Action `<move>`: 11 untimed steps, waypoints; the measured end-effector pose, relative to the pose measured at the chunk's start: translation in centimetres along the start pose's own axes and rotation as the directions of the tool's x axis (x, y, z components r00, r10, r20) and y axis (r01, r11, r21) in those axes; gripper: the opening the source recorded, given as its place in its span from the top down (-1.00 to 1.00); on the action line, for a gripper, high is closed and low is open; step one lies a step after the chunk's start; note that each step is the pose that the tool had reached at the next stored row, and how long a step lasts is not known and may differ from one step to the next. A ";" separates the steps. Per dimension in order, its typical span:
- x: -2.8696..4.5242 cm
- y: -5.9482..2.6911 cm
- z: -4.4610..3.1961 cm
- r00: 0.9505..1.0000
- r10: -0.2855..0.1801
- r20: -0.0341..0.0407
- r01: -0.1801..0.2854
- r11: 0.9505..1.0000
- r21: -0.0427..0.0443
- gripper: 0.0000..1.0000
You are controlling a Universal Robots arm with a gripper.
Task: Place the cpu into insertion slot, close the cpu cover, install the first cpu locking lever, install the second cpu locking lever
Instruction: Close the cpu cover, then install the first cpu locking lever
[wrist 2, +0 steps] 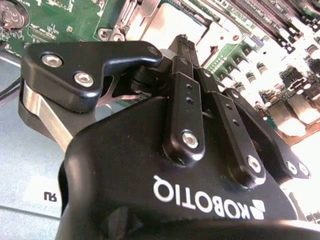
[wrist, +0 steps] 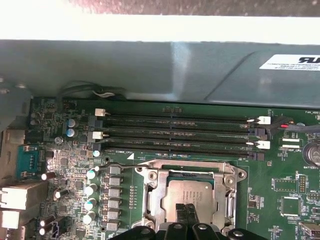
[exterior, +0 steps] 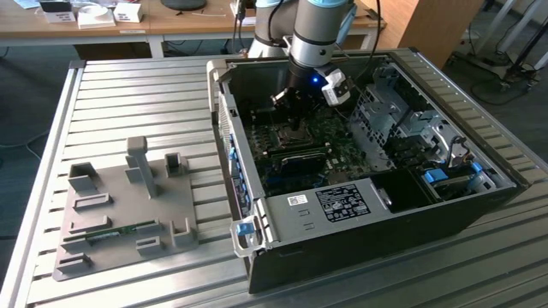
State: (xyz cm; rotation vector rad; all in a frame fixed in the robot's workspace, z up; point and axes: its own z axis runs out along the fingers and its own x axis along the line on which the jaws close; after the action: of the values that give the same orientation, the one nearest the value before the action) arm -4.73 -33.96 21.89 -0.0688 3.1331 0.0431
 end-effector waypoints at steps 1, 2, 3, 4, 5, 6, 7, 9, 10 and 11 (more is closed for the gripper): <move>0.00 0.00 0.00 1.000 0.000 0.001 0.000 1.000 0.000 0.79; 0.00 0.00 0.00 1.000 0.000 0.001 0.000 1.000 0.000 0.79; 0.00 0.00 0.00 1.000 0.000 0.001 0.000 1.000 0.000 0.79; 0.00 0.00 0.00 1.000 0.000 0.002 0.000 1.000 0.000 0.79; 0.00 0.00 0.00 1.000 0.000 0.002 0.000 1.000 0.000 0.79; 0.00 0.00 0.00 1.000 0.000 0.002 0.000 1.000 0.000 0.79; 0.00 0.00 0.00 1.000 0.000 0.002 0.000 1.000 0.000 0.79; 0.00 0.00 0.00 1.000 0.000 0.002 0.000 1.000 0.000 0.79; 0.00 0.00 0.00 1.000 0.000 0.002 0.000 1.000 0.000 0.79; 0.00 0.00 0.00 1.000 0.000 0.002 0.000 1.000 0.000 0.79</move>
State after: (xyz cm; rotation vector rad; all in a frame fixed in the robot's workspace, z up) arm -4.73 -33.96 21.89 -0.0688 3.1310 0.0430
